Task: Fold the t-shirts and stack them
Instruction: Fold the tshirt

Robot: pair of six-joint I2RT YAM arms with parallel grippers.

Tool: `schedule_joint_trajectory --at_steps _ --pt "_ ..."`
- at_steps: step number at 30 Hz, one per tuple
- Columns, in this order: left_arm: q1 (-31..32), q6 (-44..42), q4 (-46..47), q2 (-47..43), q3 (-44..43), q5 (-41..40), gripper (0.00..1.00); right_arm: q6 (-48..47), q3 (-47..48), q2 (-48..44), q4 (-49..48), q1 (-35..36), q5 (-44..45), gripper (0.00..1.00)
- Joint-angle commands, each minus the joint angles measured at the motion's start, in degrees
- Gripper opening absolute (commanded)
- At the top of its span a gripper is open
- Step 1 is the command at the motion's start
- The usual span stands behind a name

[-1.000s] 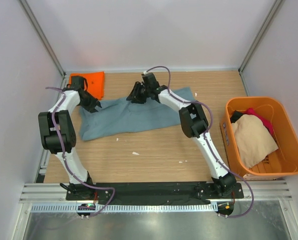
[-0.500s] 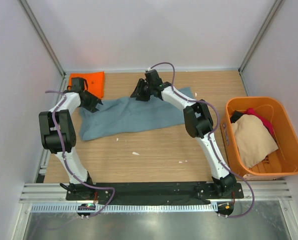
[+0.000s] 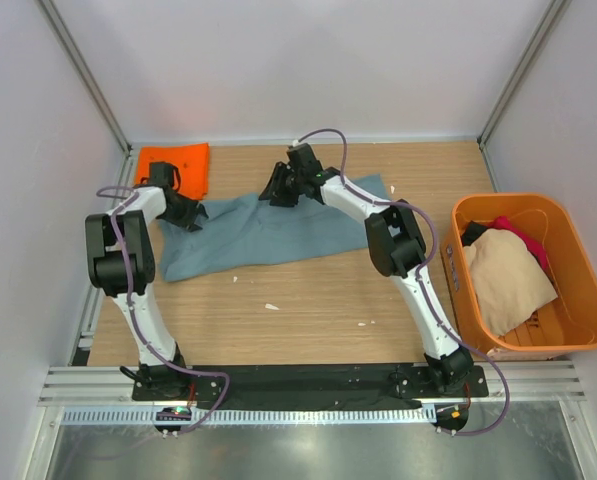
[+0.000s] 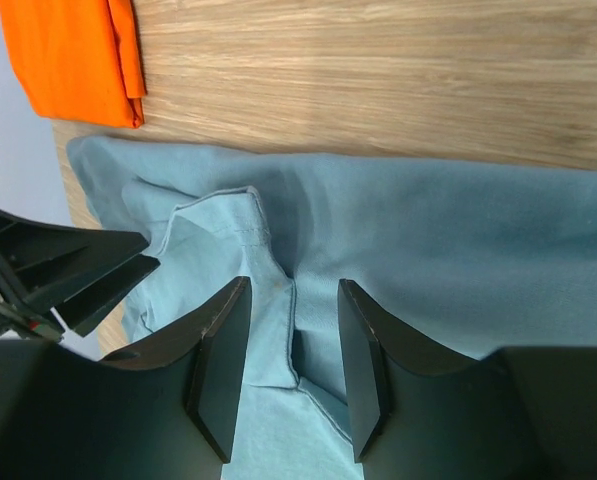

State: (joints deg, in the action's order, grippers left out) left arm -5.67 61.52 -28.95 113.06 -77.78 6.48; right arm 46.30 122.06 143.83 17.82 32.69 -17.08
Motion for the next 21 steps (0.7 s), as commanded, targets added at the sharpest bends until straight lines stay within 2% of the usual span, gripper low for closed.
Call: schedule_joint_trajectory --at_steps 1,7,16,17,21 --pt "-0.1 1.7 1.2 1.1 -3.0 -0.7 0.40 0.1 -0.2 -5.2 -2.4 0.4 -0.2 0.45" --pt "-0.2 1.8 1.2 2.3 -4.5 -1.8 0.36 0.5 -0.2 -4.8 -3.1 0.5 -0.8 0.45" --pt "-0.1 1.4 1.3 3.2 -5.5 -1.0 0.09 1.2 2.5 -2.8 -3.1 1.7 -1.3 0.43" --pt "0.0 1.2 1.2 3.0 -5.6 -1.2 0.03 1.3 2.7 -2.6 -3.0 1.8 -1.4 0.44" --pt "0.0 -1.1 -0.9 2.2 -7.5 -2.0 0.00 4.0 3.0 -1.7 -5.4 1.8 -3.3 0.43"
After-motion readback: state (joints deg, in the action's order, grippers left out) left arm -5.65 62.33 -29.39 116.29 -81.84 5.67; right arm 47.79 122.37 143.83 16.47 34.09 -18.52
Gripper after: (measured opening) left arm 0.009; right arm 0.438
